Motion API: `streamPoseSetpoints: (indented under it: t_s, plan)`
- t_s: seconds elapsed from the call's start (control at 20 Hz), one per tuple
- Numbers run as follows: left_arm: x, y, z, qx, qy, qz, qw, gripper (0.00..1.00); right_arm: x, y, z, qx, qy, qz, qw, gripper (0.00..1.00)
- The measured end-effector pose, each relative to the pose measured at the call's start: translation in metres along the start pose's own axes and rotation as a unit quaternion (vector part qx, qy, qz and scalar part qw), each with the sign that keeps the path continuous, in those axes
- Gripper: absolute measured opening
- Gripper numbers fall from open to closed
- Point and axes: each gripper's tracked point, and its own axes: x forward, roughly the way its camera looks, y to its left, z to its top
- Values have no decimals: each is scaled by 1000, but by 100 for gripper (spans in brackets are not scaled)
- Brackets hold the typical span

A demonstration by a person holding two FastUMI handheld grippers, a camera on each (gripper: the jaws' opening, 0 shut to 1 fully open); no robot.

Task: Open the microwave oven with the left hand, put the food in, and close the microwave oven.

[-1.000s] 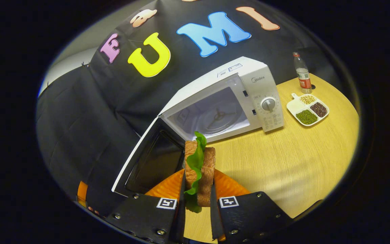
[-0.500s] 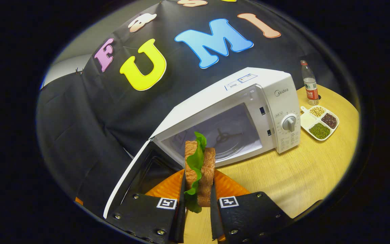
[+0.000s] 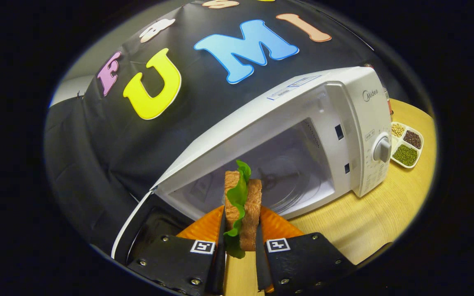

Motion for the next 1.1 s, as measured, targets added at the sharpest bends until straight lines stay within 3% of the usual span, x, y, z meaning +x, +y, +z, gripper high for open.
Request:
streamPoseSetpoints:
  t_s: [0.2,0.3,0.35,0.5,0.55,0.85,0.9,1.1]
  plan:
    - [10,3,-9,-1,14,5,1000,99,24,-3,1,0,-29,-9,1000,31]
    - [14,5,-12,9,18,4,1000,94,37,-4,-1,11,-35,-11,999,31]
    - [15,5,-14,15,21,3,1000,99,42,-6,-2,16,-39,-14,999,31]
    - [20,7,-15,26,26,1,999,92,56,-8,-5,45,-51,-15,998,31]
    - [22,7,-17,28,28,0,999,99,58,-8,-7,54,-53,-14,997,31]
    - [29,2,-20,42,38,-2,998,99,77,-16,-16,101,-58,-20,993,31]
    - [27,2,-18,43,36,-2,998,100,81,-20,-18,106,-58,-24,992,36]
    - [25,0,-18,39,37,-3,999,100,87,-42,-18,89,-64,-56,992,42]
